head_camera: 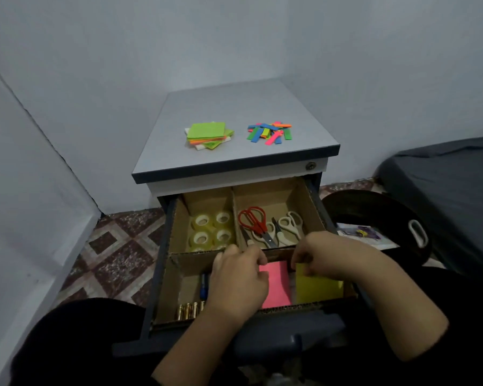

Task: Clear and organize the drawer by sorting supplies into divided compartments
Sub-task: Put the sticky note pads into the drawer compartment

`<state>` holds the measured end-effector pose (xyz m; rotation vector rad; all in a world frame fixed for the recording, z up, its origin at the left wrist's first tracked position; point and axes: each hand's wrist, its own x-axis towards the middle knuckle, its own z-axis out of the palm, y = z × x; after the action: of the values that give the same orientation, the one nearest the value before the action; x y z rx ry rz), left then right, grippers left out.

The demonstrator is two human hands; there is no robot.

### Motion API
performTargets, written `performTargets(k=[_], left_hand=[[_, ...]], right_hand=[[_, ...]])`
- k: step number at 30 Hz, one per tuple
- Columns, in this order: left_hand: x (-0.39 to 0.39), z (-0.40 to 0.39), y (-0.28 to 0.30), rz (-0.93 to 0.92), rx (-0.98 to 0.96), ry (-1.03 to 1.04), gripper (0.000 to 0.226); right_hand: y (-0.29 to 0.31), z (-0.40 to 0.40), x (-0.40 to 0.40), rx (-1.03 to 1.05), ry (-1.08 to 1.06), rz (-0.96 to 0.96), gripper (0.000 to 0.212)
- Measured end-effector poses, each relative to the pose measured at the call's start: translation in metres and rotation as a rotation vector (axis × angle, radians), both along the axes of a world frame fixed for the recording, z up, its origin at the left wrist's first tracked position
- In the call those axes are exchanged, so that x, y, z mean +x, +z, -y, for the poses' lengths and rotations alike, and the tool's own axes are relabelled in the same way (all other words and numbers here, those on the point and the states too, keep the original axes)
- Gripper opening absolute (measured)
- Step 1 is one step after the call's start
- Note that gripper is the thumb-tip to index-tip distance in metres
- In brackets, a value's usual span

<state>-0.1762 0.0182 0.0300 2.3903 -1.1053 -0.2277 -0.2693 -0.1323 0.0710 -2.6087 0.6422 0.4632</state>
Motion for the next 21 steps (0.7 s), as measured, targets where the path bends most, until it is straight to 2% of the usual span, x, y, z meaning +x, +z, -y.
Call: performTargets(k=[3, 6, 8, 12, 15, 21], left_hand=[[0.001, -0.001, -0.001, 0.205, 0.047, -0.061, 0.015], [-0.001, -0.001, -0.002, 0.36, 0.086, -0.144, 0.015], [0.002, 0.0, -0.006, 0.396, 0.021, -0.201, 0.014], [0.003, 0.001, -0.01, 0.424, 0.1, -0.422, 0.024], [0.005, 0.003, -0.01, 0.467, 0.248, -0.44, 0.034], [0.005, 0.006, -0.01, 0.514, 0.417, -0.509, 0.034]], right_hand=[[-0.01, -0.004, 0.003, -0.04, 0.031, -0.027, 0.044], [-0.009, -0.003, 0.005, -0.088, -0.013, 0.012, 0.043], [-0.008, -0.001, 0.005, -0.112, -0.046, 0.023, 0.034], [-0.013, -0.004, 0.004, -0.18, -0.051, -0.085, 0.02], [-0.027, -0.01, 0.006, -0.166, -0.021, -0.251, 0.03], [-0.056, -0.01, 0.018, -0.137, 0.034, -0.427, 0.029]])
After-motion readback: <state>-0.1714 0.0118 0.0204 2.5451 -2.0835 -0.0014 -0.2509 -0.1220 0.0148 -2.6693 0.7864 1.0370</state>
